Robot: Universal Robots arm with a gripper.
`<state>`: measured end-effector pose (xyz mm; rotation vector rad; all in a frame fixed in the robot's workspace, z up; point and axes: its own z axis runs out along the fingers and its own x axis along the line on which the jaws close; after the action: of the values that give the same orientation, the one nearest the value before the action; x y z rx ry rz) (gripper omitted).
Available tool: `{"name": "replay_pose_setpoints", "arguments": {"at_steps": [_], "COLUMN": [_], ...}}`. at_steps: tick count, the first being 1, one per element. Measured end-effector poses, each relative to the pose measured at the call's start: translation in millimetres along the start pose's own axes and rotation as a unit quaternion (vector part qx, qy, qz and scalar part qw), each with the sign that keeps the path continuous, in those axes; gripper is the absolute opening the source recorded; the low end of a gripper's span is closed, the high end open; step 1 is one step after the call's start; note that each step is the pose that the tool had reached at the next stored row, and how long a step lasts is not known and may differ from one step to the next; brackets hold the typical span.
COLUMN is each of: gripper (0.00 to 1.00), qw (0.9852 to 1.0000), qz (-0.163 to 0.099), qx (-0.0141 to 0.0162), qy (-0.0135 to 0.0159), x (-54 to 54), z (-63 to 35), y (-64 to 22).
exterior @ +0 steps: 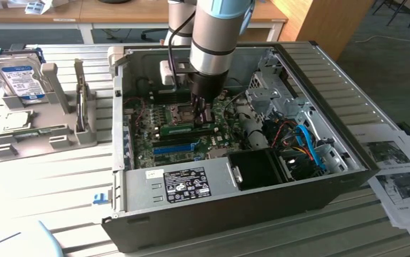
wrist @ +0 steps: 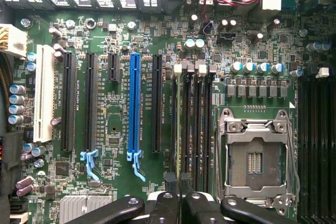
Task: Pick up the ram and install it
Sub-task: 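Insert the ram into the slot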
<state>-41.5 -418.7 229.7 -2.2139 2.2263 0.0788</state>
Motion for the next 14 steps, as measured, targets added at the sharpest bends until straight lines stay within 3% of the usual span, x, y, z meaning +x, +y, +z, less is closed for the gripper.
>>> {"name": "replay_pose_setpoints", "arguments": {"at_steps": [9, 14], "gripper": [0.11, 0.11], "qw": [1.0, 1.0], "qz": [0.001, 0.001], "qx": [0.0001, 0.0025], "qy": [-0.0001, -0.0001], "x": [0.2, 0.3], "z": [0.0, 1.3], "y": [0.1, 0.4]}}
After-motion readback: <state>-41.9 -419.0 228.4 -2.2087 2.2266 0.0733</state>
